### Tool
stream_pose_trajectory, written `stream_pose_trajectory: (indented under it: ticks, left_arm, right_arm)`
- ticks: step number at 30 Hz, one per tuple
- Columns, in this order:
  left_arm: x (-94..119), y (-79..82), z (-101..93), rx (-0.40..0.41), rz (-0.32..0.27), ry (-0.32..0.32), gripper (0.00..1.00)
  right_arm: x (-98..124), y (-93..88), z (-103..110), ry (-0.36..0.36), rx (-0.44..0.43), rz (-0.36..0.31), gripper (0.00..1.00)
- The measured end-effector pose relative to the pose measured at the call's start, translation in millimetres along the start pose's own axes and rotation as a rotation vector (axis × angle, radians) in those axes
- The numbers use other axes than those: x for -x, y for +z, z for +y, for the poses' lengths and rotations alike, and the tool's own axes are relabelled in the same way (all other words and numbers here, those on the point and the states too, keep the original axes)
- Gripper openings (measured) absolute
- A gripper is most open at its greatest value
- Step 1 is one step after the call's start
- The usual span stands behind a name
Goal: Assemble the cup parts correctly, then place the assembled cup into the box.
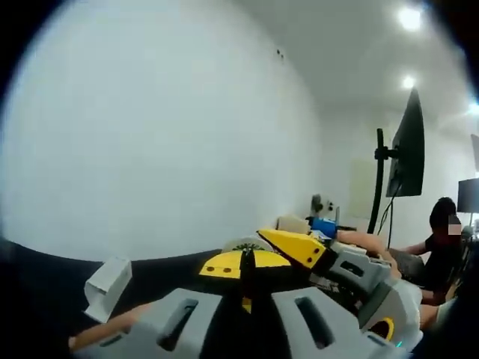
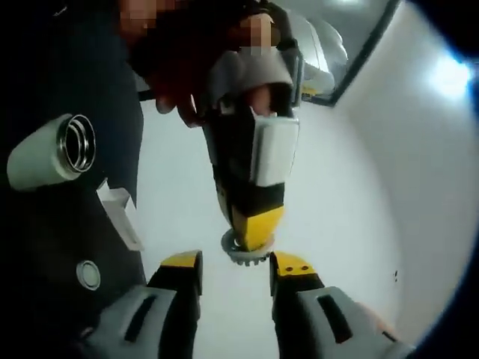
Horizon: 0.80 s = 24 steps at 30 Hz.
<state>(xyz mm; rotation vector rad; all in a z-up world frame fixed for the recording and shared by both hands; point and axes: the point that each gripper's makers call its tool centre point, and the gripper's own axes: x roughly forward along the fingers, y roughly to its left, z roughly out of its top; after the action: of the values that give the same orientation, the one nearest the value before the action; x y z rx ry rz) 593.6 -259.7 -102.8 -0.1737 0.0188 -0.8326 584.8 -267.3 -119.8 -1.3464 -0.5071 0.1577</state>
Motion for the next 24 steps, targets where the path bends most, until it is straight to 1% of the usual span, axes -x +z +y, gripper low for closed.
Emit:
stream_pose_trajectory:
  ticks: [1,3,5,6,8,10,11,12,13,14,15,16,17,18,19,20,21,23,24]
  left_arm:
    - [1,1.7,1.3,-0.007,0.005,0.000,0.00]
    - [3,0.6,3.9,-0.025,0.042,-0.006,0.00]
    - [7,-1.0,6.8,-0.070,0.073,-0.009,0.00]
    - [9,-2.3,7.9,-0.088,0.095,-0.011,0.00]
    - [14,-0.3,11.6,-0.095,0.129,-0.014,0.00]
    - [21,-5.6,13.0,-0.112,0.195,-0.026,0.00]
    - [22,-4.8,14.1,-0.126,0.225,-0.034,0.00]
    - [23,-6.4,15.0,-0.138,0.275,-0.045,0.00]
    - [25,-5.4,17.7,-0.138,0.293,-0.040,0.00]
    - [29,-8.3,18.1,-0.148,0.334,-0.056,0.00]
    - [33,-11.1,19.9,-0.146,0.377,-0.057,0.00]
    - [35,-10.4,24.8,-0.175,0.400,-0.049,0.00]
    - [39,-13.8,27.6,-0.189,0.444,-0.048,0.00]
    - [40,-12.9,29.6,-0.196,0.448,-0.041,0.00]
    - [43,-12.6,30.7,-0.212,0.459,-0.047,0.00]
    - [48,-15.4,34.1,-0.226,0.497,-0.042,0.00]
    - [49,-13.5,35.4,-0.227,0.489,-0.041,0.00]
    - [57,-17.2,41.8,-0.246,0.533,-0.043,0.00]
    - [60,-18.9,44.7,-0.244,0.548,-0.044,0.00]
  right_arm:
    - [2,-2.3,1,0.002,-0.008,-0.003,0.35]
    - [5,-6.4,6,0.030,-0.044,0.004,0.35]
    - [8,-9.5,6,0.030,-0.065,0.009,0.35]
    - [10,-11.9,11,0.052,-0.112,0.012,0.36]
    - [13,-16.7,14,0.065,-0.166,0.011,0.40]
    - [16,-23.4,21,0.114,-0.257,0.016,0.46]
    - [18,-26.8,24,0.124,-0.296,0.022,0.47]
    - [20,-30.4,27,0.140,-0.340,0.030,0.47]
    - [21,-31.9,31,0.154,-0.379,0.028,0.47]
    - [22,-34.9,31,0.150,-0.401,0.034,0.47]
    - [23,-38.3,34,0.156,-0.409,0.044,0.47]
    - [24,-41.3,38,0.166,-0.430,0.053,0.47]
    - [24,-42.7,37,0.157,-0.445,0.052,0.47]
    - [24,-43.9,40,0.158,-0.514,0.044,0.47]
    - [25,-44.7,43,0.169,-0.548,0.045,0.47]
    - [26,-46.2,45,0.176,-0.597,0.050,0.47]
    - [27,-46.1,47,0.187,-0.634,0.042,0.48]
    - [30,-48.0,57,0.228,-0.714,0.047,0.49]
    - [31,-49.2,62,0.247,-0.735,0.045,0.49]
